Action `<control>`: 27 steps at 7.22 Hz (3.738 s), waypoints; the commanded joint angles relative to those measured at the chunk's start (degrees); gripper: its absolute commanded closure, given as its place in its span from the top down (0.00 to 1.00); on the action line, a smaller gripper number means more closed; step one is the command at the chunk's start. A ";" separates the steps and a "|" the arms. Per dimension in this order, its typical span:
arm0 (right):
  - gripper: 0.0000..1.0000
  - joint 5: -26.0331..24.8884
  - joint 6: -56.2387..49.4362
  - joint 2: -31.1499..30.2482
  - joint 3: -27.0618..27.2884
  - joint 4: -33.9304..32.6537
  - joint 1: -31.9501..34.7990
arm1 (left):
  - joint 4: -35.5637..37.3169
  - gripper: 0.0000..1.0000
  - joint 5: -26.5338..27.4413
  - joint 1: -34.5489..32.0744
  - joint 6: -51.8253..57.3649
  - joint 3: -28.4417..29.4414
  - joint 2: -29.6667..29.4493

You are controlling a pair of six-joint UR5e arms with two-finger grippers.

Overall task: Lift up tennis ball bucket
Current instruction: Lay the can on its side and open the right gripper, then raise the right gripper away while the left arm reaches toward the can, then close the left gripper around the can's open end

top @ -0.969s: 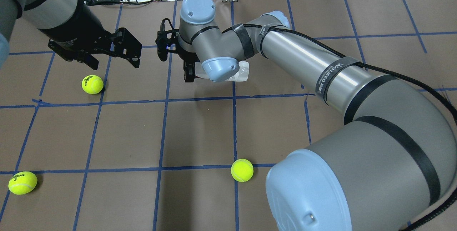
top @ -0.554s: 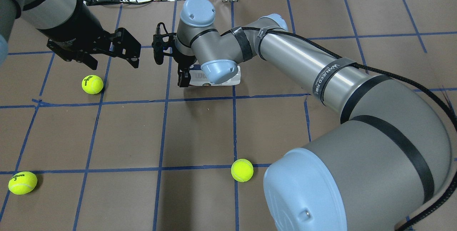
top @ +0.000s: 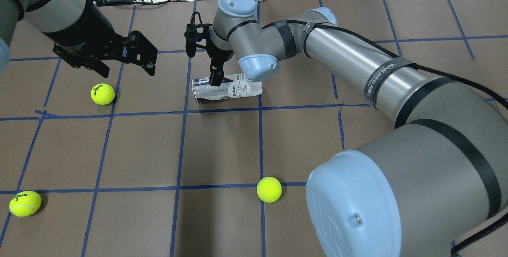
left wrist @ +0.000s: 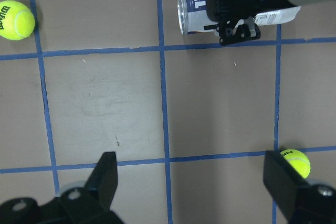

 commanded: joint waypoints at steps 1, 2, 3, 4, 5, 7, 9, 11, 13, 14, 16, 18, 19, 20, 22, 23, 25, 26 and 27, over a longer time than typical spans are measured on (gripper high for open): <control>1.00 0.32 3.86 -2.38 0.06 0.40 -4.43 | -0.03 1.00 0.10 -0.04 0.00 -0.07 -0.04; 1.00 -0.46 3.96 -4.22 0.32 3.18 -5.40 | 0.06 1.00 0.10 -0.04 0.00 -0.15 -0.04; 1.00 -0.29 3.96 -6.76 0.24 7.82 -7.85 | 0.58 1.00 -0.08 -0.21 0.00 0.02 -1.17; 1.00 0.23 3.96 -10.09 0.23 12.39 -11.27 | 2.76 1.00 -0.08 -0.13 0.00 -0.07 -2.23; 1.00 0.15 4.30 -13.78 0.23 16.70 -13.48 | 3.48 1.00 -0.25 -0.22 0.09 -0.07 -3.54; 1.00 -0.72 6.76 -22.99 0.32 30.91 -16.04 | 9.94 1.00 -8.18 0.31 0.44 -0.32 -7.92; 1.00 -0.12 7.30 -27.08 0.32 40.27 -24.17 | 11.22 1.00 -10.71 1.18 3.66 -0.42 -14.59; 1.00 -0.55 18.20 -29.97 0.32 43.28 -26.86 | 15.41 1.00 -14.72 3.73 4.92 0.46 -21.71; 1.00 -4.22 30.70 -34.28 2.42 43.47 -26.77 | 20.44 1.00 -17.64 5.83 6.05 0.72 -27.35; 1.00 -4.42 33.89 -35.60 3.30 43.20 -26.60 | 24.80 1.00 -19.05 6.20 9.02 0.55 -29.46; 1.00 -16.29 46.41 -36.14 2.79 39.19 -21.44 | 25.99 1.00 -24.28 6.63 11.85 -0.41 -32.29; 1.00 -15.86 49.66 -35.62 3.48 38.81 -19.91 | 26.16 1.00 -32.64 9.01 12.21 -3.47 -33.96; 1.00 -13.15 50.09 -35.53 3.57 37.85 -20.18 | 25.90 1.00 -34.08 9.27 12.91 -4.71 -34.66; 1.00 -13.91 52.62 -35.62 3.57 37.58 -20.61 | 25.20 1.00 -36.70 9.28 12.66 -4.81 -36.23; 1.00 -13.83 57.55 -36.14 3.57 36.96 -21.40 | 23.18 1.00 -39.09 9.36 12.83 -5.07 -38.17; 1.00 -13.91 57.48 -36.06 3.57 37.31 -21.84 | 23.09 0.95 -44.06 9.36 12.74 -5.08 -38.88; 1.00 -14.09 57.22 -35.97 3.75 37.75 -22.90 | 23.09 0.34 -45.17 9.36 12.48 -5.08 -39.15; 1.00 -14.00 57.39 -35.53 3.92 38.01 -22.99 | 23.09 0.04 -45.25 9.36 12.13 -5.08 -39.06; 1.00 -14.00 57.05 -35.53 4.80 37.93 -23.17 | 23.09 0.00 -45.25 9.36 11.87 -5.08 -38.80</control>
